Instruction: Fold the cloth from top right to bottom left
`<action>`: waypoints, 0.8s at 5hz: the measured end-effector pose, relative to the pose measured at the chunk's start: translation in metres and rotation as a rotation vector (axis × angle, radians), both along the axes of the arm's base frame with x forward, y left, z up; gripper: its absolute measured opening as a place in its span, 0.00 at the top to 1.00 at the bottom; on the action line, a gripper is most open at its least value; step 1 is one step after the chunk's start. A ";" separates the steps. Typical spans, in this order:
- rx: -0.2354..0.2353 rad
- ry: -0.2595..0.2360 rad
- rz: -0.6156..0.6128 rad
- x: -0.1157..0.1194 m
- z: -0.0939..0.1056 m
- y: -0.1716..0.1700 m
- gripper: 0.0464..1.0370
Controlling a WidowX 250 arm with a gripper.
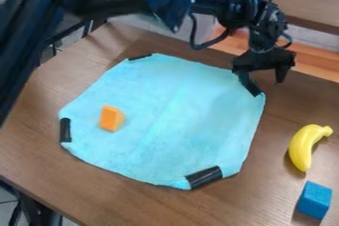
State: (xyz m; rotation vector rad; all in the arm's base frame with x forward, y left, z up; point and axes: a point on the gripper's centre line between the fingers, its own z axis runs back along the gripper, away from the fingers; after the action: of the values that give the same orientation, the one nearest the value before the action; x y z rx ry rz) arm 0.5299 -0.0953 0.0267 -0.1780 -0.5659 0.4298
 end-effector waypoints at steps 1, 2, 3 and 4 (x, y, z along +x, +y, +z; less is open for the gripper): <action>0.022 0.009 0.024 0.005 -0.009 -0.003 0.04; 0.052 0.037 0.080 0.010 -0.016 -0.001 0.05; 0.117 0.075 0.153 0.009 -0.021 -0.004 0.13; 0.166 0.133 0.197 0.007 -0.024 0.001 0.42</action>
State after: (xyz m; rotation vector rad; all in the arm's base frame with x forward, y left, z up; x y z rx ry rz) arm 0.5369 -0.0945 0.0030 0.0663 -0.4873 0.5783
